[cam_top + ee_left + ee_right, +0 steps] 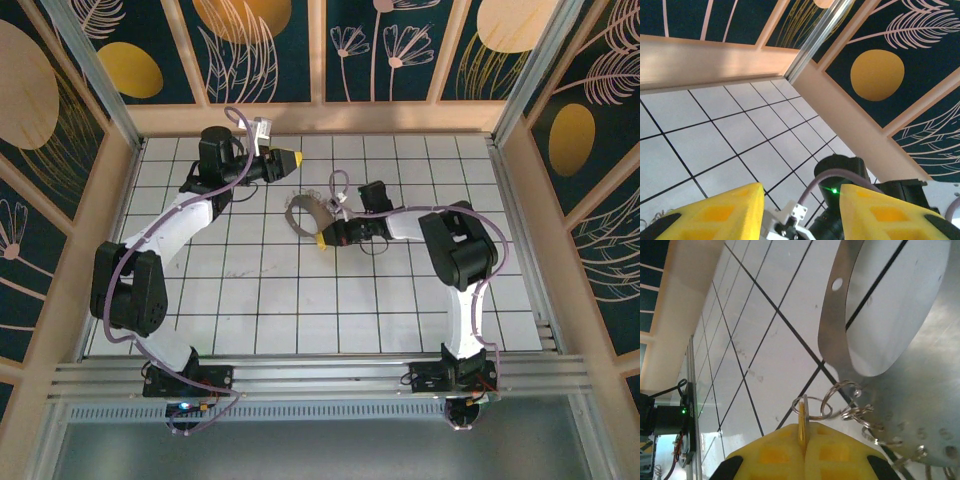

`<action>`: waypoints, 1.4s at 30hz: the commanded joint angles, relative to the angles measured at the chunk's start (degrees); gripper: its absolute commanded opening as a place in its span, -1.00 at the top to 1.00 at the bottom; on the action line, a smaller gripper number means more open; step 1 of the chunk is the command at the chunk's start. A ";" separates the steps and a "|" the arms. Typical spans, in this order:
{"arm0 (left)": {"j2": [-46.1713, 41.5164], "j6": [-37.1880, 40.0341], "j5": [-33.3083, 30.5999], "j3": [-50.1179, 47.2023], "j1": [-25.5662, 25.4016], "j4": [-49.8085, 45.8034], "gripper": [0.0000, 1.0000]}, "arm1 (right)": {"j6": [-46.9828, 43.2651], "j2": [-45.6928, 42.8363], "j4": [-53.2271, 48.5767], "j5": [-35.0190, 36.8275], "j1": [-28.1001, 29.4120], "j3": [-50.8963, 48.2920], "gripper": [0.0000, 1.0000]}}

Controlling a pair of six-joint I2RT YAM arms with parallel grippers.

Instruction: Put the keys on the keyring

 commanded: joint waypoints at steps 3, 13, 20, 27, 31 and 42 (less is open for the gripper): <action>-1.15 -1.53 1.38 -0.54 0.31 3.39 0.12 | 1.63 -2.20 3.03 0.75 1.86 -2.40 0.83; -0.78 -1.65 1.89 -0.62 0.26 3.37 0.11 | 3.40 -7.34 4.05 2.69 9.55 -6.58 0.29; -1.45 -1.58 1.75 -1.36 0.33 3.72 0.08 | 4.89 -12.58 5.30 2.92 9.22 -8.46 0.27; -5.15 -0.87 -0.10 -3.74 0.30 3.72 -0.38 | 3.18 -21.40 1.67 6.73 5.47 -8.15 0.04; -8.86 -0.03 -4.24 -6.55 0.30 3.13 -0.97 | 3.13 -27.72 0.72 9.79 1.64 -9.07 -0.20; -26.26 7.64 -39.15 -26.74 0.89 12.16 -0.98 | 5.76 -44.22 0.90 36.20 -11.78 -13.38 -0.98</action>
